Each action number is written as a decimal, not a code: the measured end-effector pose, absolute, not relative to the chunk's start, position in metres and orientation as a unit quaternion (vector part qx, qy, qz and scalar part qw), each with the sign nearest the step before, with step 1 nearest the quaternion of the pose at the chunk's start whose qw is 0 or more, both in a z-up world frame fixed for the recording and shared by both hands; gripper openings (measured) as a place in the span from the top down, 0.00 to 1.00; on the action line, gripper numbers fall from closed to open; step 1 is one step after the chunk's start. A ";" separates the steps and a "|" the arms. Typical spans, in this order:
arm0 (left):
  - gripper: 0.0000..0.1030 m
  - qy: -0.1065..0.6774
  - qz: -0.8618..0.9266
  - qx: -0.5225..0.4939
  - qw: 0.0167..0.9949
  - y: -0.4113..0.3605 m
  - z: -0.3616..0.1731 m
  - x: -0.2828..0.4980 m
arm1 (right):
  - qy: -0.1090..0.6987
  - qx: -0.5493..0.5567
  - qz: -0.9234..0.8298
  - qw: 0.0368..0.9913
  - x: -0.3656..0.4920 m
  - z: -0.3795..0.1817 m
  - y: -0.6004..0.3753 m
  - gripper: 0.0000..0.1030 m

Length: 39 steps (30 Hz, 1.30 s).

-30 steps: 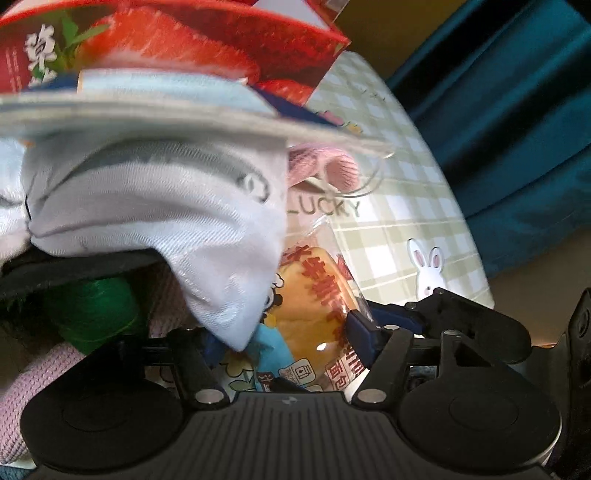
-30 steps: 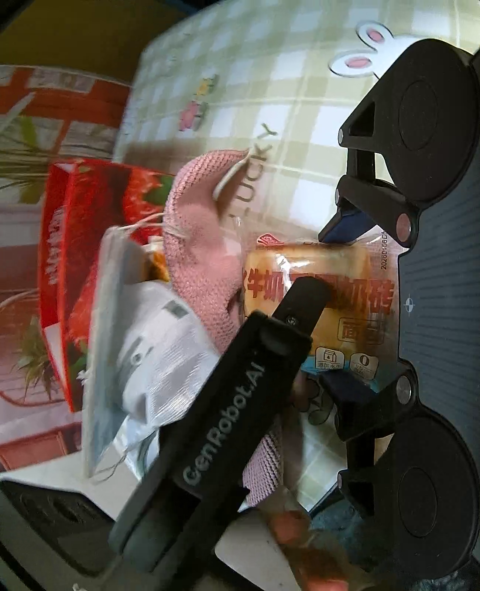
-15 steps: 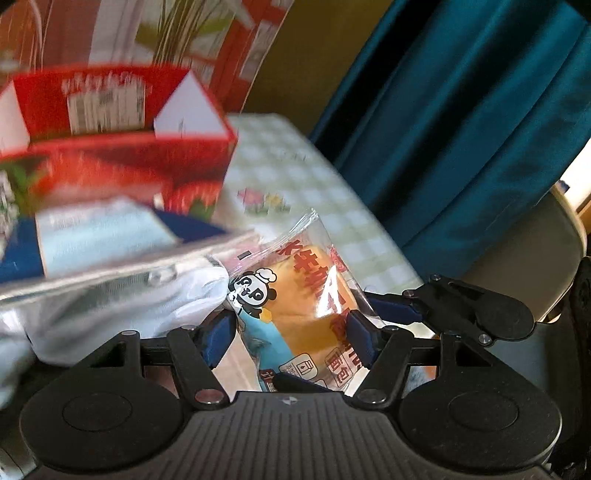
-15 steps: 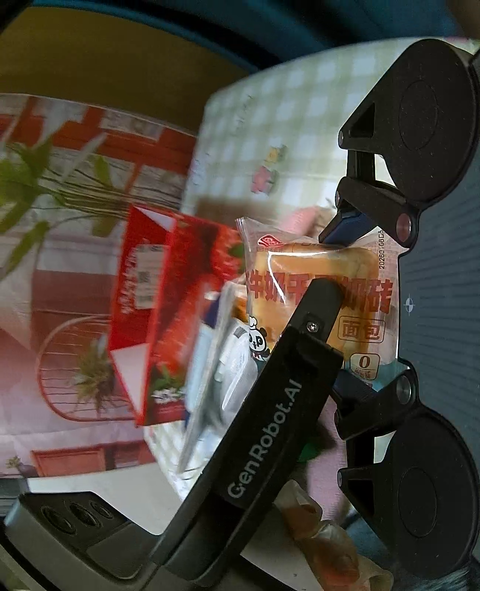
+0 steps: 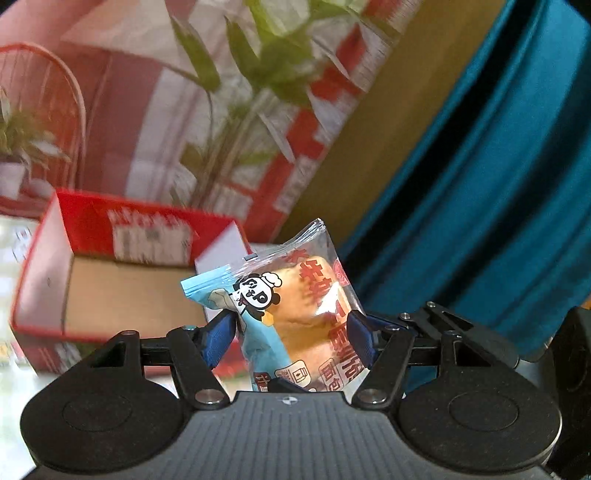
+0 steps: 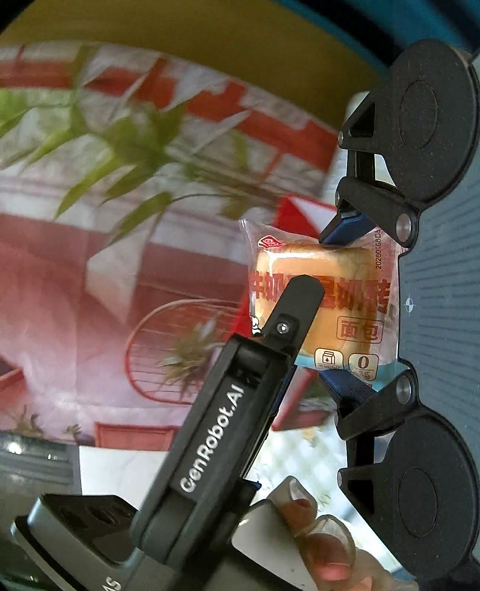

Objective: Organize soft objects
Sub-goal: 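Lift the bread packet and drop it into the red box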

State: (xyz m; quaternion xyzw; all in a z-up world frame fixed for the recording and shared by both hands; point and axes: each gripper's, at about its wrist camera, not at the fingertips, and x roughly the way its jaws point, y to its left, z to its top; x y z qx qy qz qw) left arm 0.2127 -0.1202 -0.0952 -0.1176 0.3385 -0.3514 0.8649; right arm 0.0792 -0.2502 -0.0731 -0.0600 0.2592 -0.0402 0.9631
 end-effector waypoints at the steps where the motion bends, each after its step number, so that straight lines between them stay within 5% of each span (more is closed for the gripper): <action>1: 0.34 0.336 -0.346 -0.115 0.868 -0.121 -0.094 0.219 | 0.255 -0.065 -0.038 0.964 0.091 -0.071 -0.252 0.33; 15: 0.31 0.397 -0.300 -0.093 0.862 -0.135 -0.146 0.330 | 0.284 0.009 -0.037 0.958 0.205 -0.120 -0.288 0.33; 39: 0.31 0.435 -0.267 -0.052 0.859 -0.150 -0.189 0.350 | 0.322 0.092 -0.091 0.938 0.229 -0.174 -0.323 0.34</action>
